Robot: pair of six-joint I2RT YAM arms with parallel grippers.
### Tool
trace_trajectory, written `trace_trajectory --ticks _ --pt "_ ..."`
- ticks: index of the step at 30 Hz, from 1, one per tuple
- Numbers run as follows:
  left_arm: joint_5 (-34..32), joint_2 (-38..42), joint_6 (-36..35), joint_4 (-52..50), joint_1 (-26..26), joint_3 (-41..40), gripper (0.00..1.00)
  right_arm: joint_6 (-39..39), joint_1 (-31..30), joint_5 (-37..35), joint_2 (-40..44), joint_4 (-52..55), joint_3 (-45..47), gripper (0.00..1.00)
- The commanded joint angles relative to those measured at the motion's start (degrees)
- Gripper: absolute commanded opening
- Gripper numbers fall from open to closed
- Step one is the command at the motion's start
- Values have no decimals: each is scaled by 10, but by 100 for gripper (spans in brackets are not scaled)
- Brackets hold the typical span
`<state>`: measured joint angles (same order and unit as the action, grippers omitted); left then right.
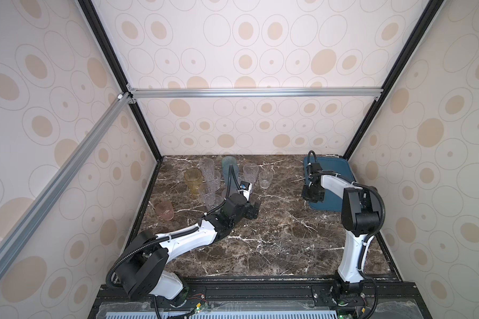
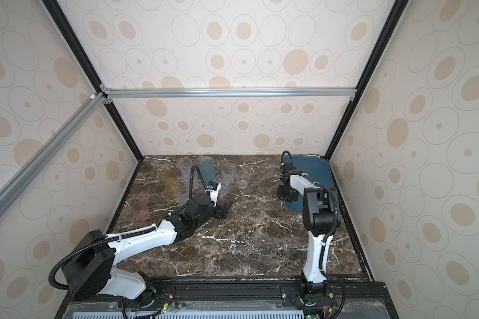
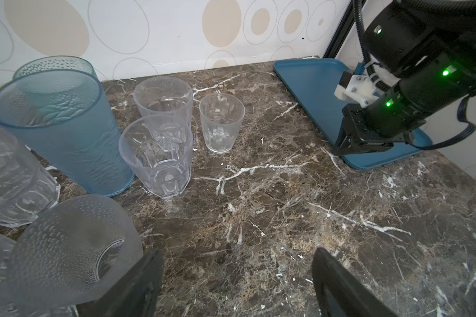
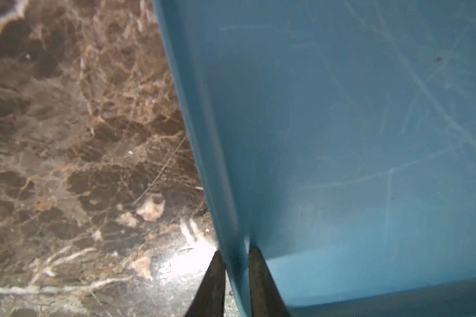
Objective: Place the glasses into the tray
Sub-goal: Move the tray to the middle-right of the table.
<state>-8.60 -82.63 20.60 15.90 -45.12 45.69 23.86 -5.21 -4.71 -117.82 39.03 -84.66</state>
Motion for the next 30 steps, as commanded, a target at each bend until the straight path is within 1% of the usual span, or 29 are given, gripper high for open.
trace_trajectory --ticks 1,6,14,19,20,24,30 --pt "4 -1 -7 17 -7 14 85 1 -5 -3 -16 20 5 13" --pt "-3 0 -12 15 -7 13 85 3 -16 14 2 18 36 5" --pt "-30 8 -22 12 -7 8 86 7 -63 11 63 25 110 2" --pt "-49 15 -20 12 -7 -1 86 27 -105 27 117 34 164 1" --pt "-60 16 -17 9 -7 -3 86 34 -134 27 127 36 175 1" --pt "-116 29 4 -14 -6 -8 84 57 -204 36 155 48 209 1" --pt "-157 58 -4 -13 -4 -23 84 105 -300 41 189 70 240 1"
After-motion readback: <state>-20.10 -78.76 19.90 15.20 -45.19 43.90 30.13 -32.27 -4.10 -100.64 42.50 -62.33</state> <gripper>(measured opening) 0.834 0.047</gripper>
